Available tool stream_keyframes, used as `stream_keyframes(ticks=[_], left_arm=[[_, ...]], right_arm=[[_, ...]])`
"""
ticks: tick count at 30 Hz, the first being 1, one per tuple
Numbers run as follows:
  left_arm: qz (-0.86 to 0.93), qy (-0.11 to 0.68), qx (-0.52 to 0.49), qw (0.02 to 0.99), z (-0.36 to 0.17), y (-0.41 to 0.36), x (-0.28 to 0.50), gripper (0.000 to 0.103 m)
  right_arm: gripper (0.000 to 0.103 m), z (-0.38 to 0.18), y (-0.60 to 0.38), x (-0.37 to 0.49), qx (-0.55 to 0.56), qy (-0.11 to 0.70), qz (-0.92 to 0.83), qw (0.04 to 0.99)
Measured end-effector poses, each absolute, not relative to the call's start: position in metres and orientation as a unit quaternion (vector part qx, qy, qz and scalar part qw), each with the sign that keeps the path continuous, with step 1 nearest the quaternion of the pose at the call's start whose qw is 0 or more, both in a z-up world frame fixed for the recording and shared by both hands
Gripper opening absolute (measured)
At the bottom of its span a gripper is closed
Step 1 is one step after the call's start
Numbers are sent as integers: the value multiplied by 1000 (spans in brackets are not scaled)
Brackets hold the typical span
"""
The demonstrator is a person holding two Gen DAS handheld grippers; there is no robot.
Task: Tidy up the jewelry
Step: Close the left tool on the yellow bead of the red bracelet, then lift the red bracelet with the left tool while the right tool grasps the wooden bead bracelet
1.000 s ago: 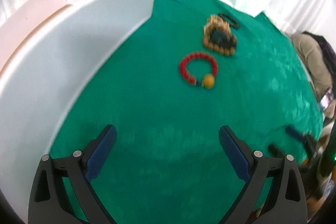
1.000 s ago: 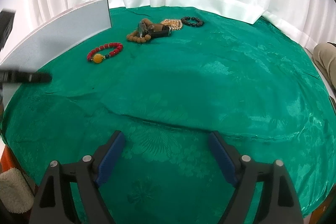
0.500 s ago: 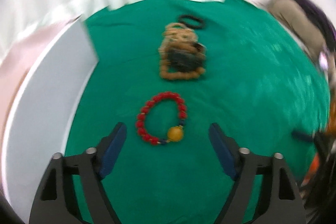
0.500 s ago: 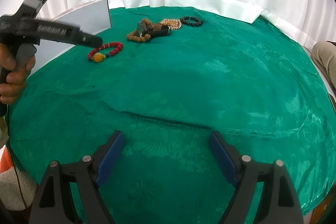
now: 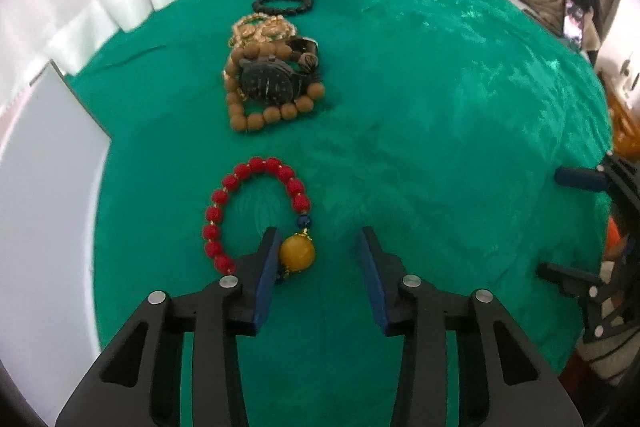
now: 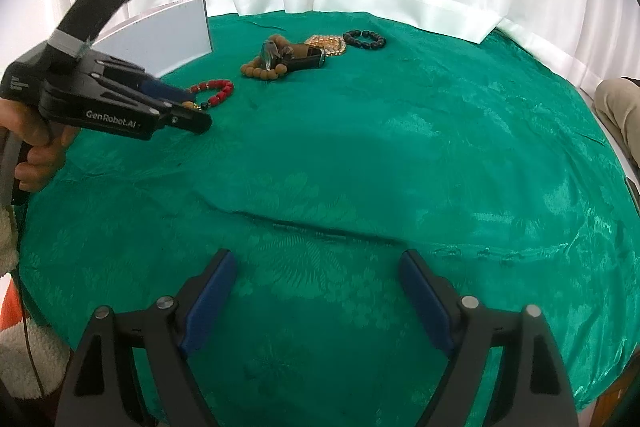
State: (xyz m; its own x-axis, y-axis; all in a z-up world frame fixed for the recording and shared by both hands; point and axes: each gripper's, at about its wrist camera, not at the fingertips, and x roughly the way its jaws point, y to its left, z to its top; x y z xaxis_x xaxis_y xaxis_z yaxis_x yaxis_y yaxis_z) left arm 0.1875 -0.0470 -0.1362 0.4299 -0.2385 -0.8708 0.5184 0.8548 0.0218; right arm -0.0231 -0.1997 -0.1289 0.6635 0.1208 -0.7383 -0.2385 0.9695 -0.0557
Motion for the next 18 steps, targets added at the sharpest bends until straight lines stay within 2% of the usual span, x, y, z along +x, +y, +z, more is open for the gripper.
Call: stream_keyframes(ticks=[6, 7, 8, 15, 18], left_arm=[[-227, 491, 128, 831, -137, -40, 189, 39], [-225, 491, 128, 832, -137, -40, 189, 33], [-221, 491, 127, 833, -136, -39, 189, 17], [-187, 501, 7, 845, -134, -10, 185, 15], [-169, 497, -63, 848, -128, 11, 177, 15]], right_arm=[[86, -129, -200, -23, -74, 398, 100, 909], [86, -129, -200, -23, -74, 398, 100, 909], [86, -129, -200, -23, -74, 398, 100, 909], [86, -125, -202, -18, -73, 422, 117, 896], [86, -107, -217, 6, -12, 451, 167, 877]])
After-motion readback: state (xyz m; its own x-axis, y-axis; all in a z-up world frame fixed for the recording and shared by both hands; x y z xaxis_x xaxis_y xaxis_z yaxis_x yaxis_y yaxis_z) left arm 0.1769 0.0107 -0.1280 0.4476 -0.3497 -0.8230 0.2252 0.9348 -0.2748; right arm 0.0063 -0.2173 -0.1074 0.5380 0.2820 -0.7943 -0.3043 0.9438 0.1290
